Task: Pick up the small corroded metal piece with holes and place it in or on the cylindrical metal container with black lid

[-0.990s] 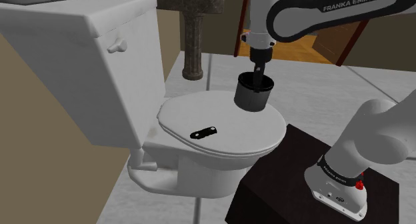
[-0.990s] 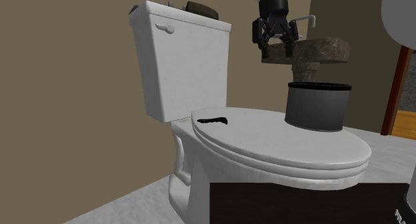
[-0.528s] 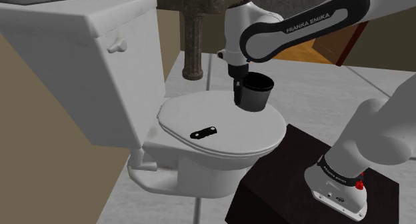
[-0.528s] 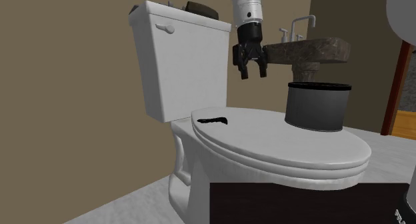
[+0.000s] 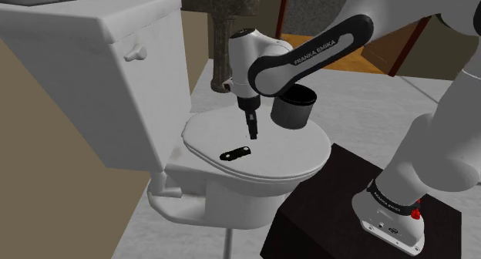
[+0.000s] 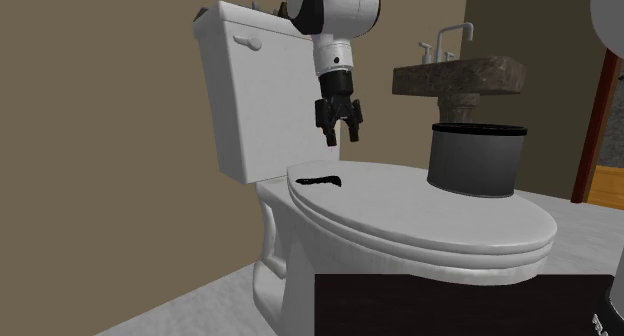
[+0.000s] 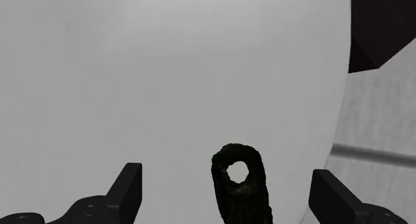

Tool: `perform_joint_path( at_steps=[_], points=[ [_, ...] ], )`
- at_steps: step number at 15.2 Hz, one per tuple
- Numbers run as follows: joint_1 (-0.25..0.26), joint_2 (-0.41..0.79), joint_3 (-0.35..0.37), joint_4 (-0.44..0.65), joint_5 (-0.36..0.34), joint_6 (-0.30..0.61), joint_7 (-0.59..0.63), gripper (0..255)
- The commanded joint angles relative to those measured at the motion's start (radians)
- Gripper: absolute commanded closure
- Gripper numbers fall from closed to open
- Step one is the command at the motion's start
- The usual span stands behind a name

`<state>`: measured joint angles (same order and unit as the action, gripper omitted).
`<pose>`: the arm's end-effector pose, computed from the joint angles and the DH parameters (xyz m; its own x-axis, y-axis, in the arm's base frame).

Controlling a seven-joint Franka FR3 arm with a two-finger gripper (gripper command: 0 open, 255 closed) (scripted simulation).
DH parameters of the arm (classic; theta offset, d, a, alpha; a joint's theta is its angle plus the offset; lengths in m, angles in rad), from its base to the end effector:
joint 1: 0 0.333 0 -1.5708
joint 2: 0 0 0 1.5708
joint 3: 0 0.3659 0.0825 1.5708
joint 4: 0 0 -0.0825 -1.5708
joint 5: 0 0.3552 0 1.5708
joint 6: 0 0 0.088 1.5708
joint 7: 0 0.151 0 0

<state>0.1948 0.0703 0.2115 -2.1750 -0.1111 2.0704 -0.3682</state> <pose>0.4614 0.1867 0.3719 0.6580 0.7291 -0.1882 0.7429 -0.6694 0.0046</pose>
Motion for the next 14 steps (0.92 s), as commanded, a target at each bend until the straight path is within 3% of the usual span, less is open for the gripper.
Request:
perform_joint_path(
  at_steps=[1,6,14],
  points=[
    [0.014,0.068,0.013,0.035,-0.015,0.029,-0.018,0],
    [0.052,0.205,0.041,0.119,-0.049,0.069,-0.048,0],
    [0.053,0.255,0.03,0.074,-0.074,0.162,-0.032,0]
  ],
)
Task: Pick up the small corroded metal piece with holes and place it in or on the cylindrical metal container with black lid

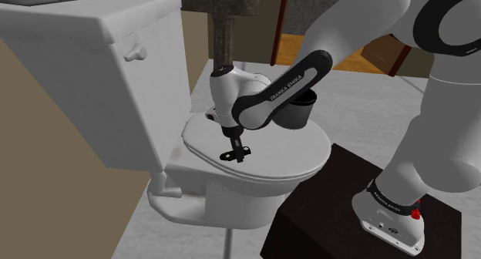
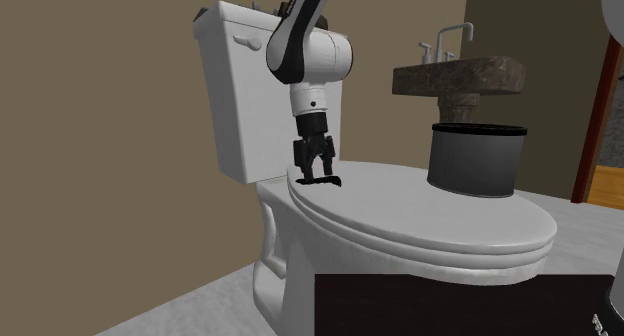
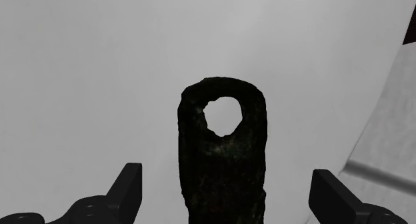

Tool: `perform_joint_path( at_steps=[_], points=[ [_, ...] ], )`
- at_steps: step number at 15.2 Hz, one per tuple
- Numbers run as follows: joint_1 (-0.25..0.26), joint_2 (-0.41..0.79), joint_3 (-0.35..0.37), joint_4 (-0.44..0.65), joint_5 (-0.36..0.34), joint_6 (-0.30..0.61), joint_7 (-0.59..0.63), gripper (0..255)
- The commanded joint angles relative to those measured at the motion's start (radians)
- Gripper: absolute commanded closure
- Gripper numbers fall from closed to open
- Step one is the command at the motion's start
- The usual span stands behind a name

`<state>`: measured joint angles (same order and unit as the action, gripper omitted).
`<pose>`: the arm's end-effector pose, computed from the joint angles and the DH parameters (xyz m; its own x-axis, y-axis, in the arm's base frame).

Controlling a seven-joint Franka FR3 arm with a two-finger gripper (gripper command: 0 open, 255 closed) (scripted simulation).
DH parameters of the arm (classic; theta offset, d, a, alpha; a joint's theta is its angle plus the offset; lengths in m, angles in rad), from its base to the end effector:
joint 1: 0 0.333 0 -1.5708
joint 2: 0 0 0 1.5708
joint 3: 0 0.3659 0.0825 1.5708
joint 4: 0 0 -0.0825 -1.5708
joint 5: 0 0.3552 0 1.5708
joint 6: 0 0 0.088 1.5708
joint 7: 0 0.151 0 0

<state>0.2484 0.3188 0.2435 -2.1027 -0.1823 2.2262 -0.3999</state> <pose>0.4894 0.2457 0.2816 0.5190 0.8342 -0.1867 0.8458 -0.5327 -0.0289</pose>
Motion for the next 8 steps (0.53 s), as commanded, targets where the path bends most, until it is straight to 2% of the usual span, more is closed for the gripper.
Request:
perform_joint_path(
  at_steps=[1,7,8],
  points=[
    [-0.001,0.006,-0.002,0.001,-0.002,0.006,0.0,0],
    [0.0,0.006,-0.002,0.001,-0.002,0.006,0.0,0],
    [0.0,0.006,-0.002,0.001,-0.002,0.006,0.0,255]
  ],
)
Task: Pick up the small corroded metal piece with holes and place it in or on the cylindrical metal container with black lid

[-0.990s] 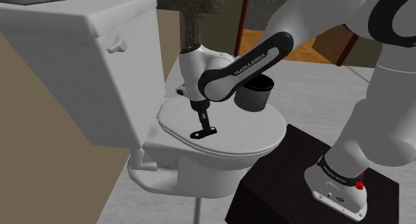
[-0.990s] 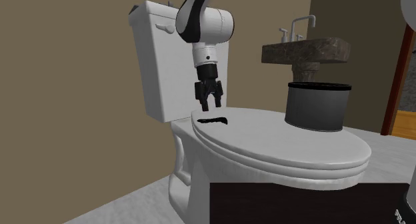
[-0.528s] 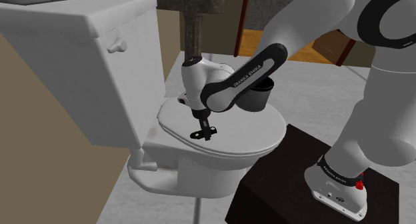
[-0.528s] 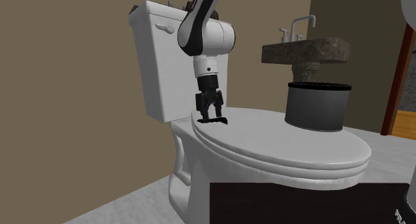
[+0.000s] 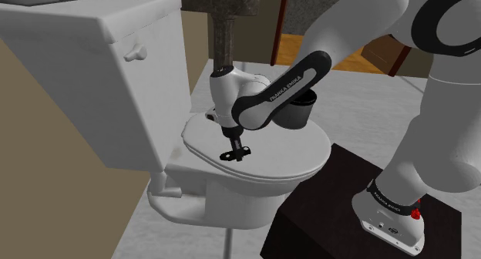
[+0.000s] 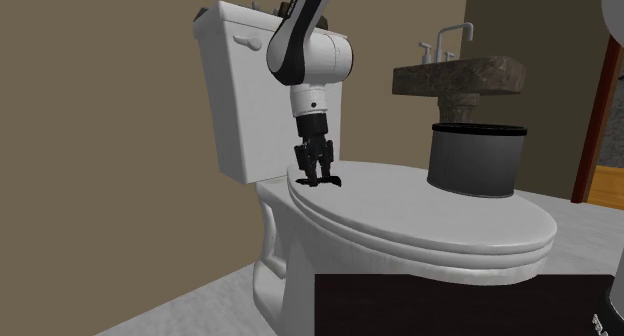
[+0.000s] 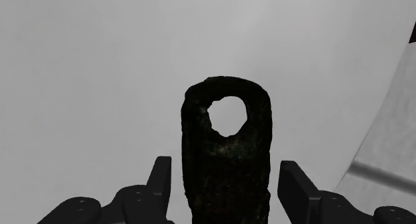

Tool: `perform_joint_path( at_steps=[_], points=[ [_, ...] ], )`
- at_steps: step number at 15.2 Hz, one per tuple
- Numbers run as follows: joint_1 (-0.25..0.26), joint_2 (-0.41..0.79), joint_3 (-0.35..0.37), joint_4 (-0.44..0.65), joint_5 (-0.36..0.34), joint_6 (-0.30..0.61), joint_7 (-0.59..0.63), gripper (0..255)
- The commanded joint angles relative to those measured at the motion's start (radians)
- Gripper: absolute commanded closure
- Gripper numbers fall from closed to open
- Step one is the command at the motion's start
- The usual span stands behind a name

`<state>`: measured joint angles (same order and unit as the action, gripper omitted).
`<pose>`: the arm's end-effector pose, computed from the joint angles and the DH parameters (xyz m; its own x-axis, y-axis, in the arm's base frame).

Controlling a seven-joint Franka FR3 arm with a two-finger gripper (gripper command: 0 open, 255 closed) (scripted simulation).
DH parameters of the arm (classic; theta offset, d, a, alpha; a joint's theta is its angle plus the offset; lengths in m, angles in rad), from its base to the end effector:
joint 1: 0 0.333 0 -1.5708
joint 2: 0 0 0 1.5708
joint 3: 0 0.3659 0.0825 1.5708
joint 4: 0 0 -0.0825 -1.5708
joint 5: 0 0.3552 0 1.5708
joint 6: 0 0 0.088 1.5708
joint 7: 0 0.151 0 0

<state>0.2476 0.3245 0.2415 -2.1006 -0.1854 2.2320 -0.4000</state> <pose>0.4914 0.2450 0.2795 0.5195 0.8342 -0.1851 0.8458 -0.5328 -0.0272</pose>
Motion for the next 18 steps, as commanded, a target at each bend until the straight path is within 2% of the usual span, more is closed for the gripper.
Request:
perform_joint_path(
  at_steps=[1,9,18],
  points=[
    [0.0,0.001,0.0,-0.001,0.001,0.0,0.0,255],
    [0.0,0.001,0.0,-0.001,0.001,0.0,0.0,255],
    [-0.008,-0.082,0.013,0.022,0.034,-0.101,-0.027,255]
  ],
)
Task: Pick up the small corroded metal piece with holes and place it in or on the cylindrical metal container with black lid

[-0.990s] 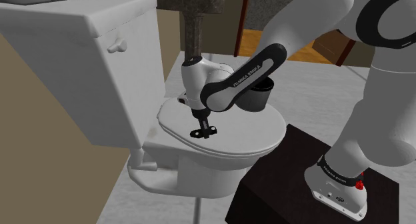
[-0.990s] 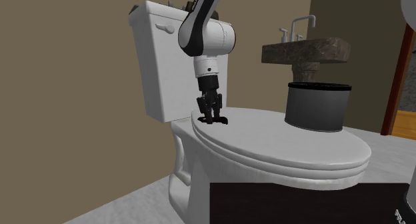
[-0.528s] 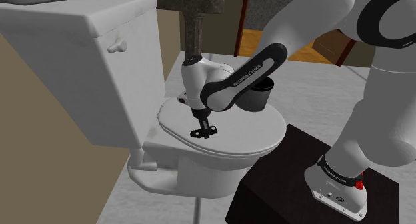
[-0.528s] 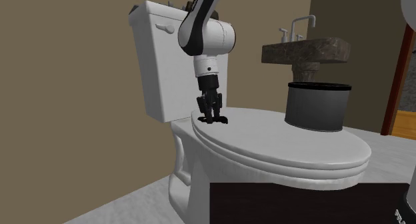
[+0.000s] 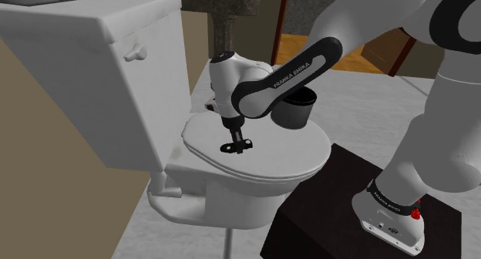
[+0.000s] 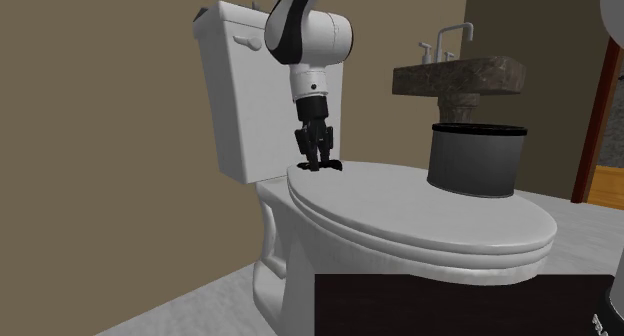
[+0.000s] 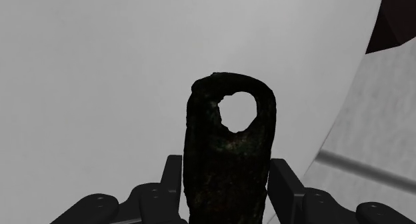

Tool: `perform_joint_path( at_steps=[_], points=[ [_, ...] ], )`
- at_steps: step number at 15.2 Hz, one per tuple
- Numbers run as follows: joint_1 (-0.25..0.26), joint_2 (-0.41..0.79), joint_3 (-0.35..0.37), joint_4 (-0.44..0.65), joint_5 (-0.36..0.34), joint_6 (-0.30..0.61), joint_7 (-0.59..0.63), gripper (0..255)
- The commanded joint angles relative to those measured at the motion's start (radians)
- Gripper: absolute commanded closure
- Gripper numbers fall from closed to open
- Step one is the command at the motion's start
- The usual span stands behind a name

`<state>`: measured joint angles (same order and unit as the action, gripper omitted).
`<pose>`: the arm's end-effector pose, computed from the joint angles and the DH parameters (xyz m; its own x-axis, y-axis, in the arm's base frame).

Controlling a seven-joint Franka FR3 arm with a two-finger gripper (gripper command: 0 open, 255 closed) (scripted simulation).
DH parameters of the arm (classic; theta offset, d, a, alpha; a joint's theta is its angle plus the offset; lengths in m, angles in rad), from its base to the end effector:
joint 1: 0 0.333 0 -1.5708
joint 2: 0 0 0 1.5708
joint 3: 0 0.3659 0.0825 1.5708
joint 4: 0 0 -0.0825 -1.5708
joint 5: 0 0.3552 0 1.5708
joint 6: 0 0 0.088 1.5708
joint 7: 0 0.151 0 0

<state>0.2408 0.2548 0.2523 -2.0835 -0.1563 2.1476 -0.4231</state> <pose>0.4861 0.2435 0.3182 0.5192 0.8342 -0.1858 0.8458 -0.5328 -0.0283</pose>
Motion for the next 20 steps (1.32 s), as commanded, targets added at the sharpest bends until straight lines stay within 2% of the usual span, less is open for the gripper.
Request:
perform_joint_path(
  at_steps=[1,20],
  points=[
    [-0.002,-0.02,0.003,0.009,0.008,-0.028,-0.007,255],
    [-0.008,-0.145,0.012,0.12,0.056,-0.257,-0.05,255]
  ],
)
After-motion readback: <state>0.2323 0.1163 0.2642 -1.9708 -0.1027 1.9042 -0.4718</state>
